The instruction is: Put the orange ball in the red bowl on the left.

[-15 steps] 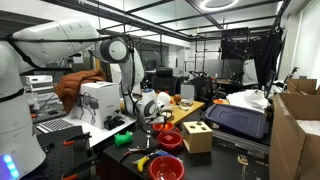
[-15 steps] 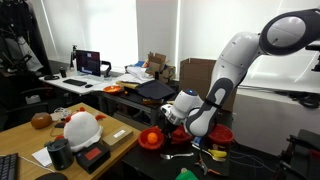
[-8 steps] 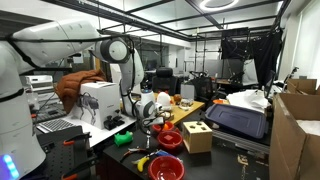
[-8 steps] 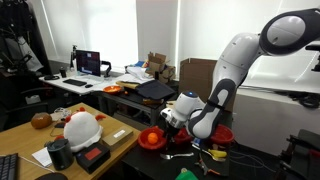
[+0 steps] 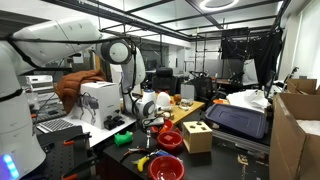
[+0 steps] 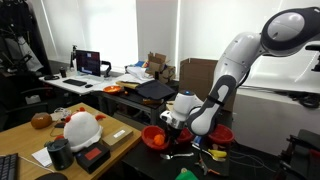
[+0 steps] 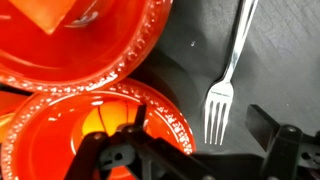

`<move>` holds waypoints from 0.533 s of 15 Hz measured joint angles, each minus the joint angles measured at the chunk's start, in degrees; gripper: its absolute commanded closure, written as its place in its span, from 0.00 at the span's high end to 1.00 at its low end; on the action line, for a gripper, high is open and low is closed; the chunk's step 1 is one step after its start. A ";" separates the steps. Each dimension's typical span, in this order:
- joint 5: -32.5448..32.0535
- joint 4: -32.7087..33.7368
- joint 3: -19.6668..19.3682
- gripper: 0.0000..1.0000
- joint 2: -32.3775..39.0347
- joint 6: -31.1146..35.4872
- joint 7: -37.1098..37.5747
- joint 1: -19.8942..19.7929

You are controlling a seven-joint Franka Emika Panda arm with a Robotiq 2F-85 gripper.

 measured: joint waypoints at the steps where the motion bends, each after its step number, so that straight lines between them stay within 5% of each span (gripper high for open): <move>1: 0.01 0.00 0.29 1.00 -0.01 -0.65 -0.69 -0.27; 8: 0.58 0.01 0.70 1.00 -0.56 -1.76 -2.66 -1.03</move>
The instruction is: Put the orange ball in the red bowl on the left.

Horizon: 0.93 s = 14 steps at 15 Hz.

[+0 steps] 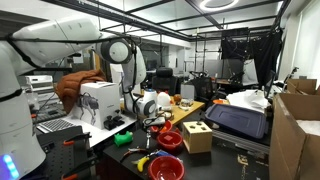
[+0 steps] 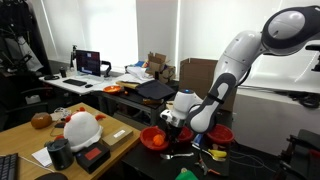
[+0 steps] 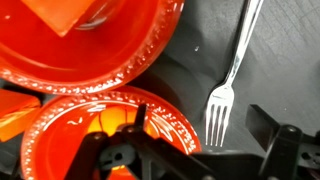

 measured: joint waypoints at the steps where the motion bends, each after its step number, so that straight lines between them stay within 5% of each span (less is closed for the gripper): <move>1: 0.31 0.00 0.11 1.00 -0.28 -0.26 0.00 -0.19; 8: 5.96 -2.11 -0.90 1.00 -8.30 -13.47 0.44 -1.30; 14: 6.91 -11.28 -8.52 1.00 -24.04 -23.68 10.82 0.13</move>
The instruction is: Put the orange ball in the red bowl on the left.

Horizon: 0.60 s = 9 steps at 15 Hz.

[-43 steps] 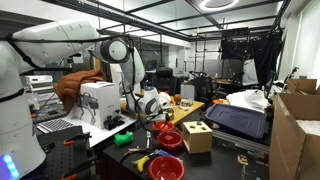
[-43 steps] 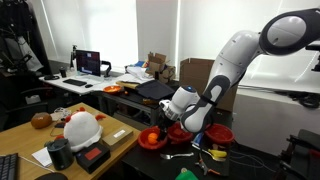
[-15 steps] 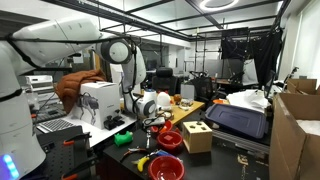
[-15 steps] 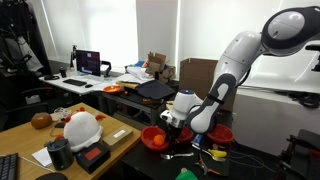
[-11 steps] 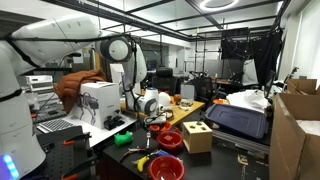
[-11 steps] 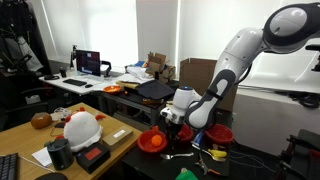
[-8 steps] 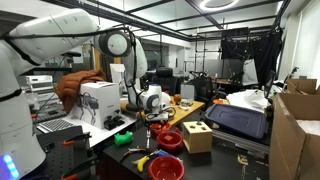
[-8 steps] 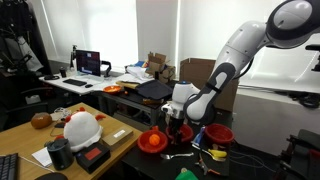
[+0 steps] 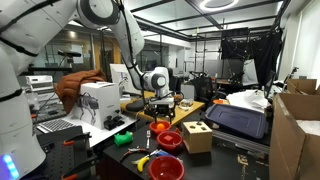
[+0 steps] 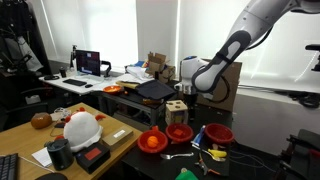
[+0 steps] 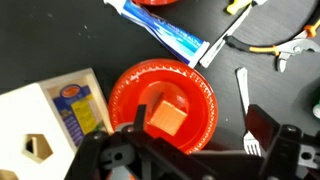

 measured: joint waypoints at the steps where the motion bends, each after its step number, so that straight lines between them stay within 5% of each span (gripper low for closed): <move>1: 0.00 -1.84 -1.02 1.00 -2.92 -1.04 1.67 0.15; 9: 0.60 -14.46 -6.10 1.00 -24.58 -9.16 16.76 1.72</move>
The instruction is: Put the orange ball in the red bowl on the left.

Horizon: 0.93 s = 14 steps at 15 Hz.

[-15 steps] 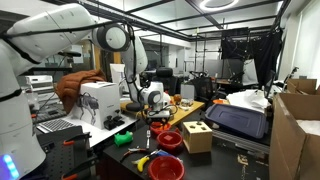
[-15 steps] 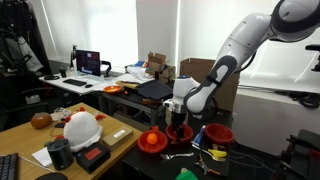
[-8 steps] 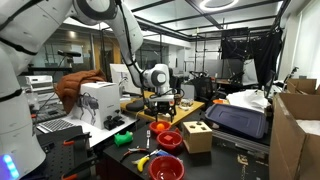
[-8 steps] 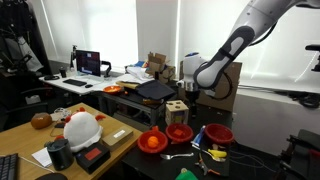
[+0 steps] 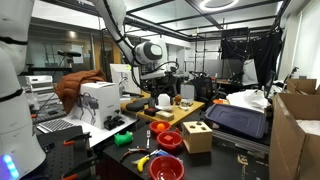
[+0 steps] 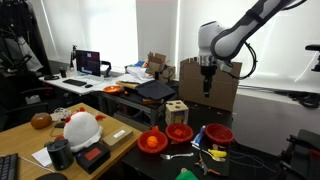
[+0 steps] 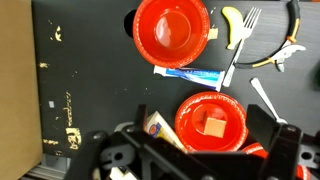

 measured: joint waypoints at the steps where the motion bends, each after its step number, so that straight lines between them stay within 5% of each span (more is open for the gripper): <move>1: 0.16 -0.97 0.00 1.00 -2.18 -1.45 2.15 0.05; 14: 7.66 -8.27 1.89 1.00 -22.28 -15.73 20.08 1.59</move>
